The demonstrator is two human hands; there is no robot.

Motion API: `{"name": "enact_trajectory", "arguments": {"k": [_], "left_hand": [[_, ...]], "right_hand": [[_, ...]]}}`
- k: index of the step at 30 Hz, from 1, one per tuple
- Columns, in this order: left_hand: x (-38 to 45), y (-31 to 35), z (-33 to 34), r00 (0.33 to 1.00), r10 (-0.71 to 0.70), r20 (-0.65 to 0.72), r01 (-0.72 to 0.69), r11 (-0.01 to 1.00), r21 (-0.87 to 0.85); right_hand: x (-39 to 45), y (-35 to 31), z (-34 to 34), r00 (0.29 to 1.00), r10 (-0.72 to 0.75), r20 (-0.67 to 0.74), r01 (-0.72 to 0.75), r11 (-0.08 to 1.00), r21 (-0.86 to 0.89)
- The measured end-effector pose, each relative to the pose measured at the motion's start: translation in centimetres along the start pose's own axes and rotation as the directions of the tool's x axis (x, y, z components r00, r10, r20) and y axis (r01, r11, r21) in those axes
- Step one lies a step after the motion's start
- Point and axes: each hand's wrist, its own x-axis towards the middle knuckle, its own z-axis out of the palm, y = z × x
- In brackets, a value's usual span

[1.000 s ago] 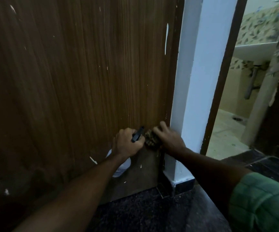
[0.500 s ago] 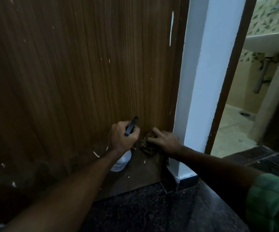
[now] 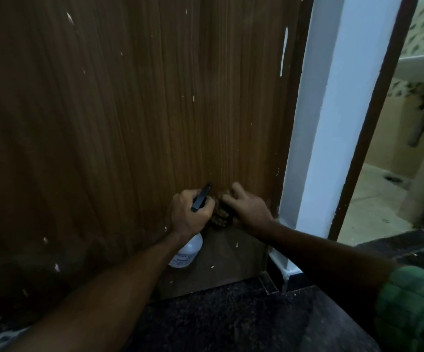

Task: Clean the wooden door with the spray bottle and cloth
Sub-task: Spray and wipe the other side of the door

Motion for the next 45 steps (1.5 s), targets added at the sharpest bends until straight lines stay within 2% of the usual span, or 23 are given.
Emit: {"name": "enact_trajectory", "arguments": {"k": [2,3,4,6,8,10,13,17,21,26,29,32,35,39,41,43,45], "left_hand": [[-0.2,-0.4,-0.2,1.0,-0.001,-0.02,0.001,1.0,0.013],[-0.4,-0.5,-0.1,1.0,-0.009,-0.026,0.009,1.0,0.022],[-0.5,-0.7,0.0,1.0,-0.019,-0.024,0.02,1.0,0.018],[-0.4,-0.8,-0.3,1.0,-0.008,0.022,0.008,1.0,-0.021],[-0.2,-0.4,0.1,0.996,0.013,0.084,-0.007,0.998,-0.061],[-0.5,-0.1,0.9,0.989,0.033,0.144,-0.022,0.997,-0.077],[-1.6,-0.9,2.7,0.978,0.037,0.205,-0.022,0.997,-0.072],[-3.2,-1.5,5.3,0.971,-0.02,0.239,0.033,0.998,-0.051],[-4.0,-2.0,7.1,0.956,-0.081,0.281,0.089,0.996,-0.016],[-5.0,-2.5,8.7,0.952,-0.149,0.266,0.113,0.983,0.145],[-5.2,-2.6,8.9,0.949,-0.2,0.243,0.162,0.973,0.166],[-4.4,-3.9,9.0,0.957,-0.131,0.26,0.092,0.984,0.155],[-4.1,-5.0,9.4,0.942,-0.052,0.33,0.004,0.989,0.146],[-3.7,-4.9,9.5,0.953,-0.006,0.302,-0.031,0.992,0.119],[-3.6,-4.9,9.4,0.964,-0.002,0.267,-0.028,0.994,0.109],[-3.8,-4.9,9.6,0.98,0.01,0.201,-0.035,0.992,0.122],[-4.4,-4.7,10.0,0.983,0.004,0.186,-0.028,0.992,0.124]], "right_hand": [[1.7,-1.8,-0.7,0.971,0.116,-0.208,-0.097,0.99,0.101],[2.1,-2.2,-0.8,0.963,0.118,-0.244,-0.093,0.99,0.11],[2.3,-2.3,-0.5,0.971,0.072,-0.227,-0.055,0.996,0.076],[1.5,-1.6,0.3,0.997,-0.065,-0.047,0.063,0.997,-0.042],[-0.5,0.2,0.6,0.989,-0.086,0.122,0.104,0.984,-0.147],[-1.8,1.4,0.0,0.989,0.035,0.146,-0.005,0.98,-0.2],[-1.8,1.9,-1.3,0.969,0.244,0.048,-0.229,0.951,-0.207],[-1.8,2.2,-2.5,0.915,0.395,-0.089,-0.404,0.903,-0.149],[-2.4,2.9,-2.6,0.942,0.33,-0.068,-0.337,0.921,-0.195],[-3.3,3.9,-1.3,0.97,0.237,-0.047,-0.241,0.937,-0.251],[-3.9,4.6,-1.5,0.987,0.156,-0.031,-0.158,0.95,-0.27],[-4.2,5.5,-1.4,0.995,0.092,-0.023,-0.095,0.953,-0.288],[-6.5,6.0,0.5,0.996,0.075,0.053,-0.057,0.958,-0.281],[-10.8,6.2,4.9,0.958,0.129,0.258,-0.085,0.981,-0.176],[-11.1,6.3,5.8,0.936,0.157,0.314,-0.119,0.983,-0.137],[-10.7,6.4,5.5,0.937,0.158,0.311,-0.125,0.985,-0.122],[-10.4,6.1,5.1,0.958,0.221,0.185,-0.219,0.975,-0.034]]}}
